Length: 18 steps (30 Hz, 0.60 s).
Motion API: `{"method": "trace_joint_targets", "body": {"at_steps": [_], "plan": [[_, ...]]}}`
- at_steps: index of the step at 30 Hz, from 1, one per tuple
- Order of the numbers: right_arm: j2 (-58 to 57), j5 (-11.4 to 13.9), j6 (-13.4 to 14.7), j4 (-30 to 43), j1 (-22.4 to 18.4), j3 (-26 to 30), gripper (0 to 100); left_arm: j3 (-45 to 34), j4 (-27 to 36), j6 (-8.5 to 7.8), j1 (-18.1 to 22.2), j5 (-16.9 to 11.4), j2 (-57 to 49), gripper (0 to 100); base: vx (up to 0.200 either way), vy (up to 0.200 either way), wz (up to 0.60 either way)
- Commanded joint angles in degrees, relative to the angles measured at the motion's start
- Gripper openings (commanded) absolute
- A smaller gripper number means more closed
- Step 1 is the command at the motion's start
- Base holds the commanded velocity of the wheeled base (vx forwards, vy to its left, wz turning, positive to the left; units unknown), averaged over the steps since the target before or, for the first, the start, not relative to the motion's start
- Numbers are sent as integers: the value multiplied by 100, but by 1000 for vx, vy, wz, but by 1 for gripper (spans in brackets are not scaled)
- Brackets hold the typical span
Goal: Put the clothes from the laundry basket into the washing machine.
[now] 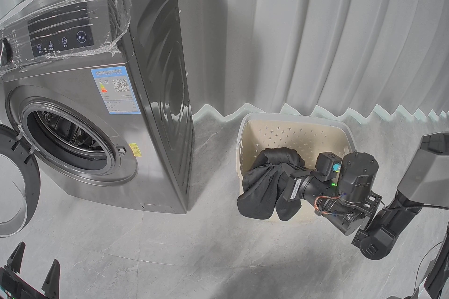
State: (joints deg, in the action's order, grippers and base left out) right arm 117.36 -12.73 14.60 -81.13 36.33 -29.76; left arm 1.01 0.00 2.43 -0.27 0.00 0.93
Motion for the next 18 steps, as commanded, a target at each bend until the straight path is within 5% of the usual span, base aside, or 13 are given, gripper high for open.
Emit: {"method": "trace_joint_targets", "body": {"at_steps": [1,11,18], "plan": [[-574,-2,-19,-26,217,75,0,-92,0,4,0,0,-93,100,0,0,0],[-1374,7,-45,-26,410,251,0,-92,0,12,0,-9,-93,100,0,0,0],[-1585,288,-256,-52,322,383,0,-92,0,12,0,-9,-93,100,0,0,0]]}}
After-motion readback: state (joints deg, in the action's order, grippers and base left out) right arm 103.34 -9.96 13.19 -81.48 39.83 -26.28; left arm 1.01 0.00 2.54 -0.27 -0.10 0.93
